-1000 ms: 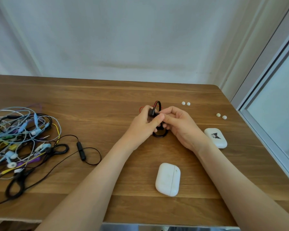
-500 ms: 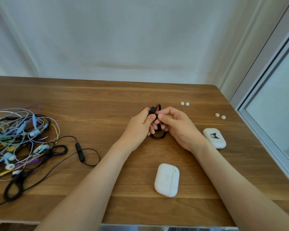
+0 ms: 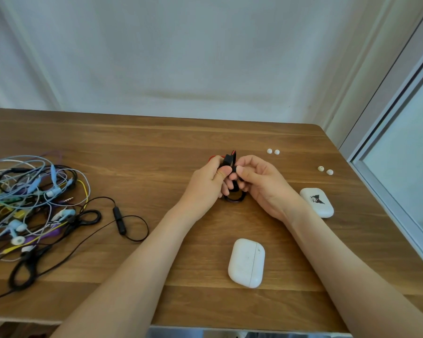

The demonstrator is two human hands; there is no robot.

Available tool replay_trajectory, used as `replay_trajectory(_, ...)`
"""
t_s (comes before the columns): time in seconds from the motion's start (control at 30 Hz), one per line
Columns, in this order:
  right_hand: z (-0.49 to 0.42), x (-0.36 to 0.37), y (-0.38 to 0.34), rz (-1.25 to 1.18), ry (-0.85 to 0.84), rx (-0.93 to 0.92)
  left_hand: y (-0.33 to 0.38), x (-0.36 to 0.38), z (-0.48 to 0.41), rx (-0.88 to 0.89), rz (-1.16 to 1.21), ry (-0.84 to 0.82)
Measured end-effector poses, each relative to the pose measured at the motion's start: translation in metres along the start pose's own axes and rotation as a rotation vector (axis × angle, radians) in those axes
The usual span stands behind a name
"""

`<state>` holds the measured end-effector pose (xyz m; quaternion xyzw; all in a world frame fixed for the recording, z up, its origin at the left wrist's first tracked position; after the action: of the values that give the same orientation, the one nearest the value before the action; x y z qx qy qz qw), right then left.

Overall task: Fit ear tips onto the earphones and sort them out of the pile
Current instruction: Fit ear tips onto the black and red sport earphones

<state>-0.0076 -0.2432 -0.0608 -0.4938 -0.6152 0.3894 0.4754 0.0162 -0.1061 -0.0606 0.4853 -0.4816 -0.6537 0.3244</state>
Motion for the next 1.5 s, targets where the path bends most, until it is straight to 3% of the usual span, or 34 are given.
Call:
replay_trajectory(0.13,0.003,0.0,0.0,0.07,0.067,-0.035,0.0,0.0,0.001,-0.035,0.075,-0.013)
replay_trajectory(0.3,0.007,0.005,-0.002,0.337,0.198,-0.156,0.001,0.001,0.0,-0.072,0.096,0.001)
replay_trajectory(0.53,0.007,0.009,-0.004,0.422,0.139,-0.18,0.001,0.001,-0.001,-0.125,0.103,-0.016)
replay_trajectory(1.0,0.003,0.004,-0.003,0.105,0.061,-0.057,0.003,0.002,-0.002,-0.146,0.133,-0.068)
replay_trajectory(1.17,0.004,0.005,-0.002,0.064,0.112,-0.055,0.0,0.001,-0.004,-0.155,0.145,-0.043)
replay_trajectory(1.23,0.005,0.004,-0.003,0.165,0.173,-0.093,-0.001,0.0,-0.005,-0.161,0.188,-0.01)
replay_trajectory(1.3,0.005,0.003,-0.005,0.418,0.172,-0.138,-0.002,-0.002,-0.005,-0.17,0.248,0.013)
replay_trajectory(1.5,0.007,0.008,-0.004,0.961,-0.169,-0.293,-0.001,-0.009,-0.006,-0.194,0.396,0.12)
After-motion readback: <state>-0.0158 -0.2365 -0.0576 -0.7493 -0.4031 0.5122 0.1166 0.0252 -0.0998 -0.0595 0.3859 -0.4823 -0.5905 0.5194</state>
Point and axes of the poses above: each hand's wrist, its own z-axis away from the middle knuckle, its own x-axis out of the palm, y = z × x, the point moved 2 cm from there along -z, towards the middle knuckle, and after that the axes turned 13 degrees about -x, right-handed, at the moved point
